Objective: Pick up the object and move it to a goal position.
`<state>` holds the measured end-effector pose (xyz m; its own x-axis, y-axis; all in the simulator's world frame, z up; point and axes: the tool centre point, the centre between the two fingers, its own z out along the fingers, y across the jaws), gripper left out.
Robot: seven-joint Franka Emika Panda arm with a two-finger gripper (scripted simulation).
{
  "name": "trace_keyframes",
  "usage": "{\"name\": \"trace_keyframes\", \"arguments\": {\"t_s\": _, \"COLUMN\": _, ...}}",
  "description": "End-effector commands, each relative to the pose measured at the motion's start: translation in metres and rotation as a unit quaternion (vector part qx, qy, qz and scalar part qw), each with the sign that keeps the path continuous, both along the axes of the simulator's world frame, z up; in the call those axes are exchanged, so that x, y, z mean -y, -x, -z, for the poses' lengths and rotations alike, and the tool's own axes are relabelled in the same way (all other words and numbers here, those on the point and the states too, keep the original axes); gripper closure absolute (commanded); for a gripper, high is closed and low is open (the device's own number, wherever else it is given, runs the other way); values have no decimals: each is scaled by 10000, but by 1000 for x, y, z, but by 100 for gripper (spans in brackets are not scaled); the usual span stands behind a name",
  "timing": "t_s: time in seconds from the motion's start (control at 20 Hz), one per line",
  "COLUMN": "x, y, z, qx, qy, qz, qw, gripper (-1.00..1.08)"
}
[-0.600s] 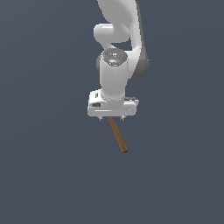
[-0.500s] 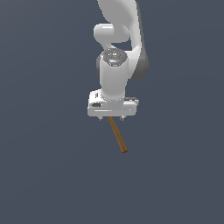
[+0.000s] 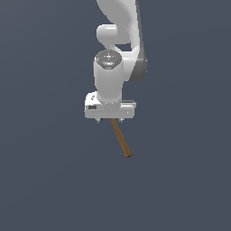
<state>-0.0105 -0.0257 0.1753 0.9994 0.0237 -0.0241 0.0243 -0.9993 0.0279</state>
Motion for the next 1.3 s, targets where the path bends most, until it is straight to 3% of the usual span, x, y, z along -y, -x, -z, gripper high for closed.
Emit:
{"name": "trace_keyframes", "arguments": {"t_s": 0.0, "x": -1, "y": 0, "z": 0, "qx": -3, "qy": -2, "qz": -8, "qw": 10000, "gripper": -92}}
{"name": "trace_keyframes", "arguments": {"t_s": 0.45, "x": -4, "y": 8, "z": 28, "qx": 20, "qy": -33, "qz": -242, "qw": 9997, "gripper": -92}}
{"name": "trace_keyframes", "arguments": {"t_s": 1.25, "x": -14, "y": 42, "z": 105, "qx": 99, "qy": -147, "qz": -932, "qw": 9955, "gripper": -92}}
